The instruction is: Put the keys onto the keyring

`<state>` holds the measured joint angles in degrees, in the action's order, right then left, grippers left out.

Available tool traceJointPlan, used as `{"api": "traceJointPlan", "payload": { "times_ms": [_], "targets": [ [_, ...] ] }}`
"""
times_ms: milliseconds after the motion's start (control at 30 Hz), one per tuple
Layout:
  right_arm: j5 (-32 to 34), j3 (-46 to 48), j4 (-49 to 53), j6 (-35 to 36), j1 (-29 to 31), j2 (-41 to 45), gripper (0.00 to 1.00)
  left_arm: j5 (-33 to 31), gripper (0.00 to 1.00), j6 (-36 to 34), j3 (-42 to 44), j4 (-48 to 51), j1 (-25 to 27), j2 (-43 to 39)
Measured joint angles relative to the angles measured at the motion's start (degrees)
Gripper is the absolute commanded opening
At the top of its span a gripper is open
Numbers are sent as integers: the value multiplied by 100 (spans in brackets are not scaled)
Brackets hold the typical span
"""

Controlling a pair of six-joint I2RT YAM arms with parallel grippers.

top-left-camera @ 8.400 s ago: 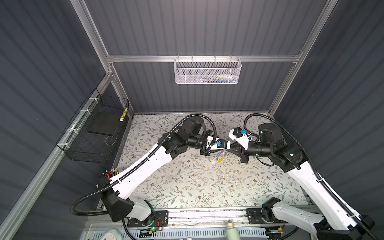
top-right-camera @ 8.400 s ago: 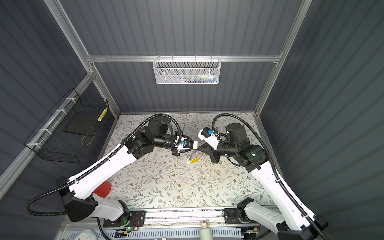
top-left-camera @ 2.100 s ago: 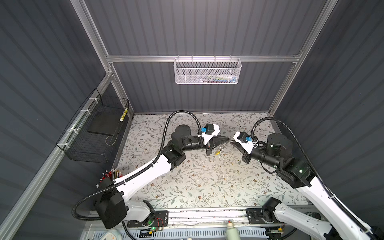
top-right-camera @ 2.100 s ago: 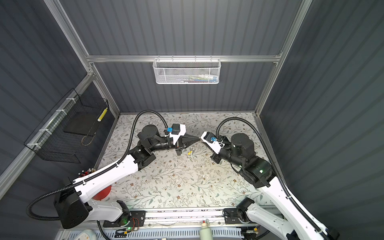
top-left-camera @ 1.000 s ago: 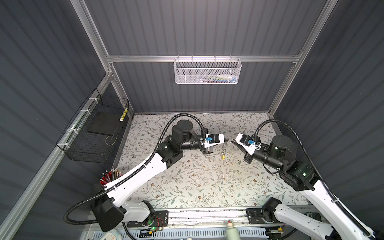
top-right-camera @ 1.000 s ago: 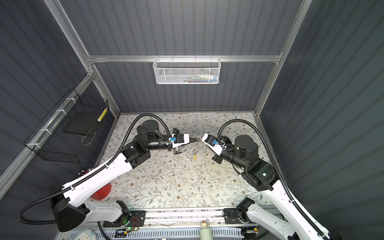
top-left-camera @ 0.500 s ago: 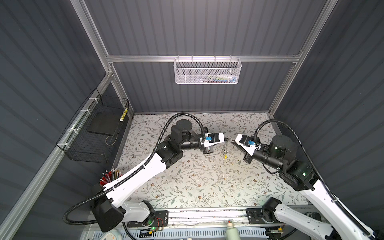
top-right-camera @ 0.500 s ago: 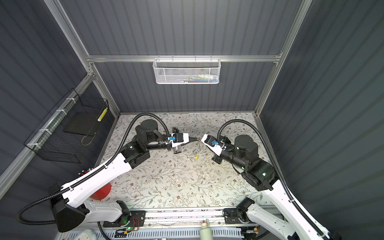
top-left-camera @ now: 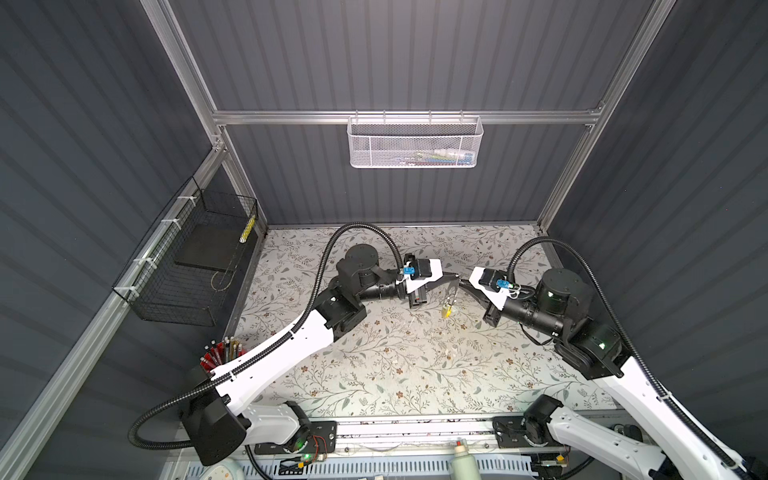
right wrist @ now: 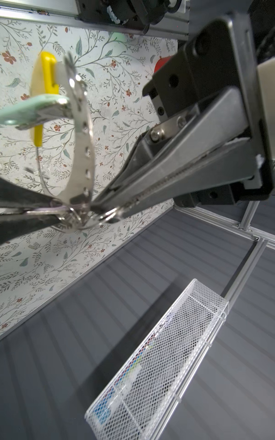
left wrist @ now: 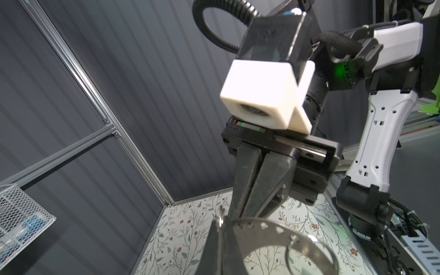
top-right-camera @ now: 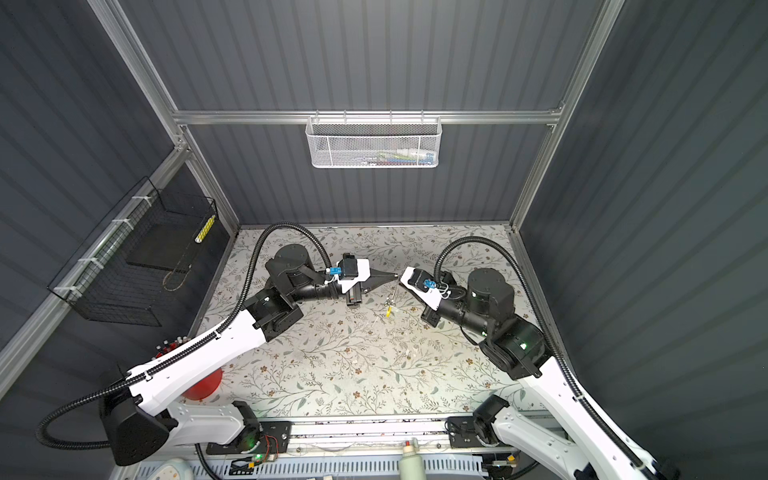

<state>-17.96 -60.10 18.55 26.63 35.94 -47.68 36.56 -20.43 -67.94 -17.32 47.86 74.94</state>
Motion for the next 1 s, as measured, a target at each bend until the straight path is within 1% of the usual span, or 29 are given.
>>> {"api": "traceJointPlan", "payload": {
  "times_ms": [167, 333, 467, 700, 1000],
  "targets": [
    [-227, 0, -175, -96, -17, -44, 0, 107, 0, 411, 109, -404, 0, 2],
    [-269, 0, -267, -118, -17, -24, 0, 212, 0, 787, 225, -846, -39, 20],
    [-249, 4, -273, -136, -17, 68, 0, 273, 0, 940, 247, -1021, -72, 37],
    [9, 111, -297, -116, -15, 420, 0, 367, 0, 931, 245, -1010, -114, 39],
    [181, 120, -245, -33, -15, 522, 0, 404, 0, 584, 197, -584, -120, 39]
  ]
}}
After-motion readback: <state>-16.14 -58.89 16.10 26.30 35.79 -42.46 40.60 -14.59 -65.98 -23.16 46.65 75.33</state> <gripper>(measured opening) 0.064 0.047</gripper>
